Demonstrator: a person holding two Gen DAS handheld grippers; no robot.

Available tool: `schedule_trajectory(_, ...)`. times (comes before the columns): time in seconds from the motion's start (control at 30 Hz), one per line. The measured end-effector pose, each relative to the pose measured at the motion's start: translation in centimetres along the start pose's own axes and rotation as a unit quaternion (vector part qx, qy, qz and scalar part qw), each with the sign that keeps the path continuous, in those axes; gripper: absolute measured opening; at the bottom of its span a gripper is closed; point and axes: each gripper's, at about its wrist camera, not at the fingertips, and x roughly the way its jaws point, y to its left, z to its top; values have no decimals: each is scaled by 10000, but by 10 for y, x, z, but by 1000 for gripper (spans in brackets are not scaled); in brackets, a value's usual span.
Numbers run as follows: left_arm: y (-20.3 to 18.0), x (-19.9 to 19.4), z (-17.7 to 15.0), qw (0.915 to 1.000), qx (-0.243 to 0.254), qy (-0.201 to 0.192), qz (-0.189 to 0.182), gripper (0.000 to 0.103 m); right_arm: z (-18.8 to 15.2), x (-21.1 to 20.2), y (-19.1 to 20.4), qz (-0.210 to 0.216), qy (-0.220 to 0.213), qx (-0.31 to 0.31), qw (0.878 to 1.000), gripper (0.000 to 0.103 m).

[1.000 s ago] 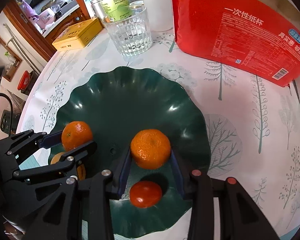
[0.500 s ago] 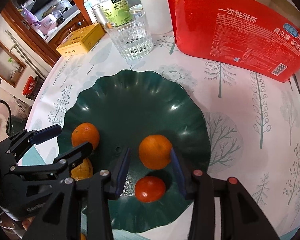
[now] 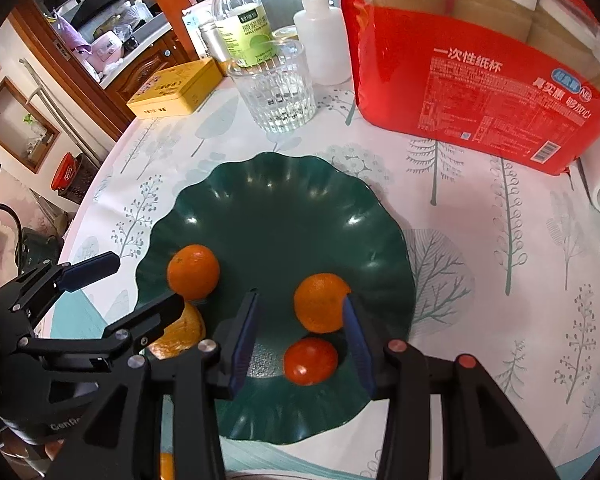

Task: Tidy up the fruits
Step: 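Move both open grippers back over the remaining fruit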

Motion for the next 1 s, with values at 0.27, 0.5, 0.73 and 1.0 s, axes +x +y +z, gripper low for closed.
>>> schedule_trajectory(0.27, -1, -26, -9, 9999, 36, -146, -25, 79, -8, -17, 4, 130, -10, 95, 9999, 47)
schedule_trajectory(0.5, -2, -58, -26, 9995, 59, -297, -94, 79, -23, -45, 10, 73, -280, 173, 9994, 51)
schedule_trajectory(0.73, -8, -95, -48, 9986, 157, -483, -149, 80, -42, -76, 24, -211, -358, 68, 9991, 51)
schedule_trajectory(1.0, -12, -136, -78, 9972, 238, -672, -235, 80, -79, -122, 40, -296, -826, 46, 9961, 51)
